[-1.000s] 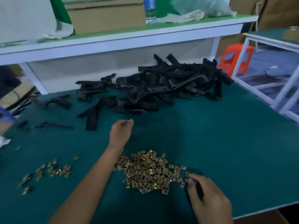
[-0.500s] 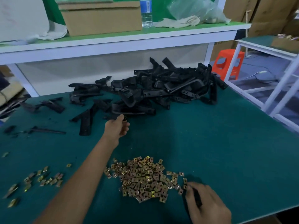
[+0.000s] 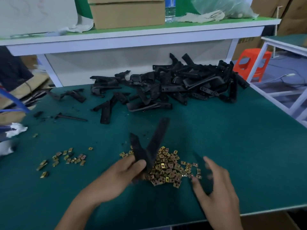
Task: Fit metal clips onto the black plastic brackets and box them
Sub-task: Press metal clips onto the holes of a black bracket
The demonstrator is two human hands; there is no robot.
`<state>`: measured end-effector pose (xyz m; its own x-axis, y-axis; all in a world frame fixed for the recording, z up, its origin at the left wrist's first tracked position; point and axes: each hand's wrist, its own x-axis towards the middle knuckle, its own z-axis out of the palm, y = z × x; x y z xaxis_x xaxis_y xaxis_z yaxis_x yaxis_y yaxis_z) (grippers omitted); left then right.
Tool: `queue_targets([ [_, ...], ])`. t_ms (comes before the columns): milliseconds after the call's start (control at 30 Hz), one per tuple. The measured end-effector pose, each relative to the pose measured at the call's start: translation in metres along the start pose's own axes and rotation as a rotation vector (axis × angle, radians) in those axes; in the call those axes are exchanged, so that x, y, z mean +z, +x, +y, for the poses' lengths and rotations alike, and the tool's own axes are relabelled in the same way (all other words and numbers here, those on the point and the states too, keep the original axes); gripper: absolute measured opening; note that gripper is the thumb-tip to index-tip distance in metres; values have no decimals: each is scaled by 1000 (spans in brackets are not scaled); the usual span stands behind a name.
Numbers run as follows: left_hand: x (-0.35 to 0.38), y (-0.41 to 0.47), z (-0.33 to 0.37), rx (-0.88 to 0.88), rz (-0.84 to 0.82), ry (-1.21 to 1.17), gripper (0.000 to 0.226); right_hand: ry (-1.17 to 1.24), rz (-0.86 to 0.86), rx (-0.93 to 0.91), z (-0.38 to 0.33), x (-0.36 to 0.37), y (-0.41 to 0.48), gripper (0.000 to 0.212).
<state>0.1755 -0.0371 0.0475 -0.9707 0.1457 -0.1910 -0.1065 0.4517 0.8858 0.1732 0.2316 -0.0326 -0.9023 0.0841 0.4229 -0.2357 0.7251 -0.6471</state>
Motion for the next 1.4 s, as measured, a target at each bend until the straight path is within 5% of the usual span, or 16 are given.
queue_targets([
  [100,15,-20,3,4,-314,151,43,-139,-53,-278,-7,0,1,98],
  [200,21,-33,9,51,-448,175,45,-221,-105,-408,-19,0,-3,67],
  [300,14,-31,13,78,-395,242,41,-237,-72,-355,-24,0,-3,45],
  [567,-9,-13,9,56,-204,277,51,-254,-148,-350,-17,7,1,55],
  [733,-18,49,-32,26,412,530,26,-269,-156,-215,-10,18,1,68],
  [800,-17,68,-46,-24,528,579,18,-269,-159,-188,-9,21,0,75],
  [1133,-21,97,-51,-188,434,405,7,-220,-187,-138,-8,21,-2,78],
  [1400,1,42,-12,92,288,-39,8,-276,-208,-113,-10,20,-2,68],
])
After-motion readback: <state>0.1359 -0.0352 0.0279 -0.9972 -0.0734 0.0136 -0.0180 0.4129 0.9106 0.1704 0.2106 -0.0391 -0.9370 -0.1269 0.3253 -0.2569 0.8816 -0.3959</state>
